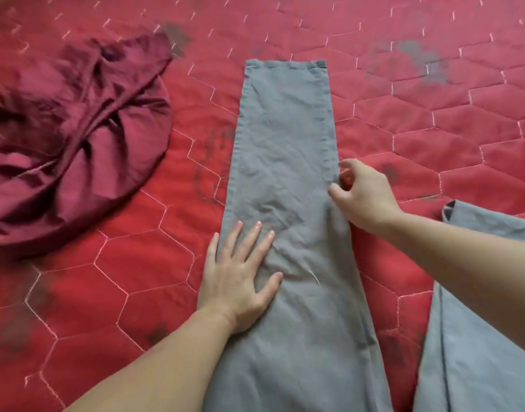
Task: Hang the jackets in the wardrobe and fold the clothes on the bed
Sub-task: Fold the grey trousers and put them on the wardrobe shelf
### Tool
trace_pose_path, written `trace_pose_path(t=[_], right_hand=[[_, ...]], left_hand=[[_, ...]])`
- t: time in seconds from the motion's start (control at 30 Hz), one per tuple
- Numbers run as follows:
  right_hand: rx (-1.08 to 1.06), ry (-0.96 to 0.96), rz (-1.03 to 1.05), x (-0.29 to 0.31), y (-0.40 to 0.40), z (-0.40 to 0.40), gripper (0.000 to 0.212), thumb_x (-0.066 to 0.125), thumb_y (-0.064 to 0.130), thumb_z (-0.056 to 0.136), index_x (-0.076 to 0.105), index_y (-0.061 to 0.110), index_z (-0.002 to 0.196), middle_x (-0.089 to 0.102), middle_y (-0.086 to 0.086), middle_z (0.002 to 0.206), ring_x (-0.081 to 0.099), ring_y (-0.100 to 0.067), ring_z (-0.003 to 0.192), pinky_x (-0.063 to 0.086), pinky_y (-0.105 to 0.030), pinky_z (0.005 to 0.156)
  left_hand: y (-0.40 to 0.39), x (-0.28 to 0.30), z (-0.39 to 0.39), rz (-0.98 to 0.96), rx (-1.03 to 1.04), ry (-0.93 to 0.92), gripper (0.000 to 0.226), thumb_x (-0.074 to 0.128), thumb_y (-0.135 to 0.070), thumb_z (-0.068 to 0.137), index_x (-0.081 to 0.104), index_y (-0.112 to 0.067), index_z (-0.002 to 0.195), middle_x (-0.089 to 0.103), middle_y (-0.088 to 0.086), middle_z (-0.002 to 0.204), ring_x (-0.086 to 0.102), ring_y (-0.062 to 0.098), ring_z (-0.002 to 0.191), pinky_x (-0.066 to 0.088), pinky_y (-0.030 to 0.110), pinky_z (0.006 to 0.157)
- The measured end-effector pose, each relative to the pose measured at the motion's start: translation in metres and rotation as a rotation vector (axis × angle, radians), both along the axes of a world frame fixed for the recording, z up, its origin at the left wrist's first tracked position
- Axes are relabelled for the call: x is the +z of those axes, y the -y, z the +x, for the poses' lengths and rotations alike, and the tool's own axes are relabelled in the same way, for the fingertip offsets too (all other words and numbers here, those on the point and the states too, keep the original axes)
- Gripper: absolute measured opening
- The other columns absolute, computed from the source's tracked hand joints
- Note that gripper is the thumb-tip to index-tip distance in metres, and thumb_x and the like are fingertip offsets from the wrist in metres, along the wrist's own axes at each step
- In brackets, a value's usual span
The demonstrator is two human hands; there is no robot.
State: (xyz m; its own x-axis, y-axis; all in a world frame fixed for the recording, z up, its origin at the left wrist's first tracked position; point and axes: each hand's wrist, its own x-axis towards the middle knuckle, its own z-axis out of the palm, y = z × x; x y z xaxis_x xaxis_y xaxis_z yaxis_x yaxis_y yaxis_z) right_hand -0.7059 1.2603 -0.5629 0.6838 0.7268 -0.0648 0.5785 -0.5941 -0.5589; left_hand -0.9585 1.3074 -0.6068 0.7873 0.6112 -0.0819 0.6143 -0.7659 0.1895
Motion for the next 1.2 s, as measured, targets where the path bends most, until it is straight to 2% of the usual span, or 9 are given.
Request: trace_pose_path(t=[0.13, 0.33, 0.47, 0.67, 0.8, 0.93, 1.07, 1.13, 1.2], right_hand=[[-0.445, -0.379, 0.200, 0.000, -0.084, 0.004, 0.041, 0.066, 0.029, 0.076, 0.062, 0.012, 0.113, 0.066, 0.001, 0.103, 0.062, -0.019, 0.100, 0.043, -0.023, 0.079], [-0.647, -0.744, 0.255, 0.014, -0.140, 0.042, 0.059, 0.077, 0.040, 0.076, 0.058, 0.011, 0.123, 0.061, 0.000, 0.105, 0.060, -0.019, 0.094, 0.050, -0.034, 0.085], [-0.549, -0.707, 0.280, 0.039, -0.154, 0.047, 0.019, 0.069, 0.012, 0.079, 0.065, 0.010, 0.098, 0.062, -0.006, 0.077, 0.065, -0.018, 0.071, 0.056, -0.037, 0.073], [0.182, -0.262, 0.533, 0.081, -0.068, -0.022, 0.026, 0.055, 0.002, 0.074, 0.075, 0.016, 0.083, 0.069, 0.002, 0.077, 0.059, -0.002, 0.071, 0.046, -0.019, 0.066], [0.521, -0.068, 0.264, 0.045, 0.067, -0.074, 0.013, 0.063, -0.008, 0.070, 0.066, 0.004, 0.070, 0.060, -0.009, 0.071, 0.057, -0.024, 0.069, 0.045, -0.035, 0.066], [0.461, -0.062, 0.044, 0.012, 0.138, -0.104, 0.007, 0.066, 0.007, 0.066, 0.061, 0.012, 0.065, 0.058, -0.002, 0.065, 0.058, -0.023, 0.068, 0.045, -0.040, 0.076], [0.145, -0.213, 0.045, 0.019, 0.116, -0.112, 0.045, 0.060, 0.067, 0.071, 0.054, 0.023, 0.063, 0.055, 0.012, 0.055, 0.052, -0.007, 0.060, 0.042, -0.033, 0.069], [-0.125, -0.554, 0.102, 0.021, 0.096, -0.102, 0.036, 0.067, 0.054, 0.077, 0.070, 0.018, 0.076, 0.071, 0.009, 0.070, 0.065, -0.010, 0.074, 0.053, -0.035, 0.073], [-0.144, -0.481, 0.110, 0.023, 0.092, -0.097, 0.016, 0.066, 0.026, 0.081, 0.072, 0.010, 0.083, 0.074, -0.003, 0.081, 0.067, -0.015, 0.078, 0.057, -0.040, 0.076]], left_hand=[[-0.001, -0.002, 0.001, -0.007, -0.026, 0.050, 0.068, 0.040, -0.060, 0.084, 0.041, -0.032, 0.146, 0.034, -0.006, 0.155, 0.026, 0.024, 0.145, 0.016, 0.052, 0.113], [-0.002, -0.004, -0.001, 0.017, -0.038, 0.088, 0.067, 0.045, -0.058, 0.082, 0.044, -0.032, 0.144, 0.038, -0.005, 0.154, 0.030, 0.025, 0.144, 0.018, 0.054, 0.112], [-0.002, -0.002, 0.000, 0.017, -0.017, 0.073, 0.068, 0.045, -0.058, 0.081, 0.044, -0.033, 0.144, 0.037, -0.006, 0.154, 0.030, 0.024, 0.144, 0.017, 0.053, 0.113], [0.000, -0.001, -0.002, -0.014, -0.007, 0.061, 0.066, 0.038, -0.059, 0.083, 0.041, -0.035, 0.145, 0.036, -0.007, 0.154, 0.027, 0.024, 0.145, 0.011, 0.050, 0.116], [0.001, -0.012, -0.005, -0.080, 0.006, 0.042, 0.069, 0.036, -0.061, 0.084, 0.044, -0.027, 0.144, 0.039, 0.002, 0.153, 0.028, 0.028, 0.144, 0.011, 0.048, 0.116], [-0.007, -0.028, -0.021, -0.483, 0.174, 0.100, 0.086, 0.036, -0.065, 0.085, 0.015, -0.018, 0.154, 0.007, -0.004, 0.163, 0.008, 0.011, 0.149, 0.011, 0.022, 0.119], [0.001, -0.007, -0.020, -0.407, 0.354, 0.280, 0.092, 0.052, -0.048, 0.069, 0.033, -0.004, 0.148, 0.029, 0.017, 0.155, 0.026, 0.030, 0.144, 0.016, 0.034, 0.119], [0.011, 0.005, -0.023, -0.300, 0.308, 0.468, 0.058, 0.046, -0.030, 0.072, 0.060, -0.001, 0.120, 0.060, 0.023, 0.122, 0.053, 0.040, 0.116, 0.041, 0.043, 0.101], [0.026, 0.017, -0.030, -0.277, 0.360, 0.576, 0.039, 0.042, -0.013, 0.075, 0.067, -0.003, 0.103, 0.068, 0.018, 0.103, 0.059, 0.035, 0.097, 0.044, 0.034, 0.082]])
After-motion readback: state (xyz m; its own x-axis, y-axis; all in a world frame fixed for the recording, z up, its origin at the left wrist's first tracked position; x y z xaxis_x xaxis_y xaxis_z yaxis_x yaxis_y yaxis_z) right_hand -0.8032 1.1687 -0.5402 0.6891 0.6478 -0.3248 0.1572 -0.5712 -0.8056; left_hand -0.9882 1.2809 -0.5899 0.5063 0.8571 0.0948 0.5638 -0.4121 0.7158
